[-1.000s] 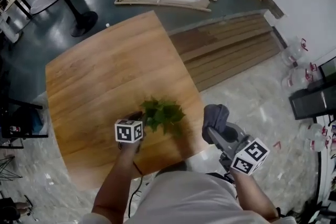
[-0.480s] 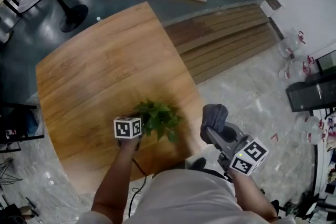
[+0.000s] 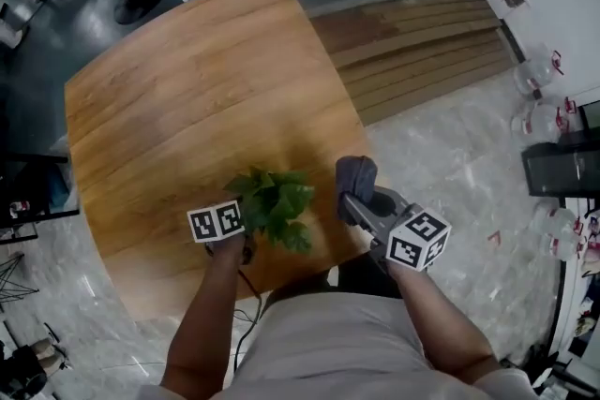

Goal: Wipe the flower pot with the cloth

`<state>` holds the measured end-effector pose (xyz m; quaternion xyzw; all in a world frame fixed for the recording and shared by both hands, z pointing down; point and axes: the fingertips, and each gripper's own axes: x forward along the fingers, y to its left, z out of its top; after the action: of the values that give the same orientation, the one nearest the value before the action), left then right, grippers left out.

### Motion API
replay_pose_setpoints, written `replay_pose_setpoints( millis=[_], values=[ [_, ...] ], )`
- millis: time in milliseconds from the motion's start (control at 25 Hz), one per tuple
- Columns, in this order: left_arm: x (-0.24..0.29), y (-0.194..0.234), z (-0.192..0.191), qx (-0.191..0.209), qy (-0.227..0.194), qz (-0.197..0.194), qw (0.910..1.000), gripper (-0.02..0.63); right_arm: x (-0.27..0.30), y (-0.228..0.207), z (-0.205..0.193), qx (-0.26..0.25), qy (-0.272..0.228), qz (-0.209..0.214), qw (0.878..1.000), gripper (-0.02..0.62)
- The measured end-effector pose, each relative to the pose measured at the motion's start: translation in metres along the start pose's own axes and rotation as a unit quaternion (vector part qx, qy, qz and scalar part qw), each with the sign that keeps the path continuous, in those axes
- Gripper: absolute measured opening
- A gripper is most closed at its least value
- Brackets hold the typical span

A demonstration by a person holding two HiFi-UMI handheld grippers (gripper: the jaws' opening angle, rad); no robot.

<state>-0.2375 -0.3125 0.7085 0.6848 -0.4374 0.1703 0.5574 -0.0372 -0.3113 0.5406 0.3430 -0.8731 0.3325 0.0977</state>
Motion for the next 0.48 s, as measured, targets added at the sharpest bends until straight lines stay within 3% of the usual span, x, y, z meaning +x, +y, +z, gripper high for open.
replay_pose_setpoints(
  millis=[160,240,360,480],
  values=[
    [-0.004,0.006,-0.032,-0.079,-0.001,-0.021,0.9966,0.017,0.068,-0.008,-0.073,0.018,0.087,0.033,0.995,0.064],
    [-0.007,0.009,-0.041,-0.098,-0.004,-0.020,0.9950,0.017,0.092,0.002,-0.102,0.031,0.118,0.063,0.991,0.064],
    [-0.003,0.012,-0.039,-0.101,-0.013,-0.013,0.9947,0.017,0.111,0.018,-0.110,0.048,0.116,0.087,0.988,0.064],
    [0.000,0.019,-0.041,-0.103,-0.011,-0.009,0.9945,0.018,0.113,0.054,-0.095,0.055,0.096,0.126,0.986,0.064]
  ],
)
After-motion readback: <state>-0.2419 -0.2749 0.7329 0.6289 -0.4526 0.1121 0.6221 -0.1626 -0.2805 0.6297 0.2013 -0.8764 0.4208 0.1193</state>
